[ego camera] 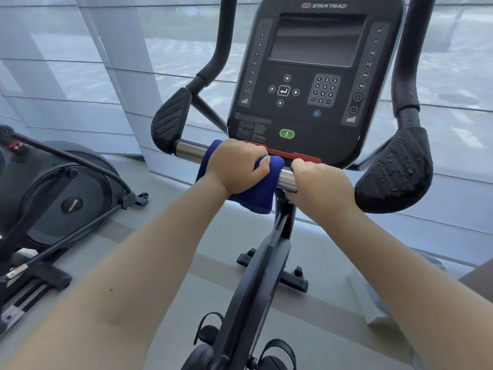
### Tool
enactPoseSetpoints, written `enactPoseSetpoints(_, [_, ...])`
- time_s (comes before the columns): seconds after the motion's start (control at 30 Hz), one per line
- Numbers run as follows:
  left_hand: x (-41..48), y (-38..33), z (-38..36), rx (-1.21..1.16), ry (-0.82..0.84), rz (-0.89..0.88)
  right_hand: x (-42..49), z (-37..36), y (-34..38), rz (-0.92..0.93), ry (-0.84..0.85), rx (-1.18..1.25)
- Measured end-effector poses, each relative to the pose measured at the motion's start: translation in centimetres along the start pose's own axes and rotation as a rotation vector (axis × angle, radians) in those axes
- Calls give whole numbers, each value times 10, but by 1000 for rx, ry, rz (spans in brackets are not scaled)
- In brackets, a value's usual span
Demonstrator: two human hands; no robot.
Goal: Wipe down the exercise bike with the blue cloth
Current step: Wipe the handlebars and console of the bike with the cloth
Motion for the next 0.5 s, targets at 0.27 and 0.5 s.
enactPoseSetpoints(0.27, [11, -6, 5, 25, 153, 129, 0, -2, -1, 1, -14, -64])
enactPoseSetpoints(0.5, [-19, 2, -15, 21, -199, -113, 1, -2, 0, -3, 11, -32])
Point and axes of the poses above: each hand's wrist, its own x-axis towards the middle knuckle, its own z-axis out of the back of the hand, y = z × x, the point moved 1 cm from there along x, towards the middle knuckle, and after that the axes turned 8 degrees about x, right-handed, at the moved point
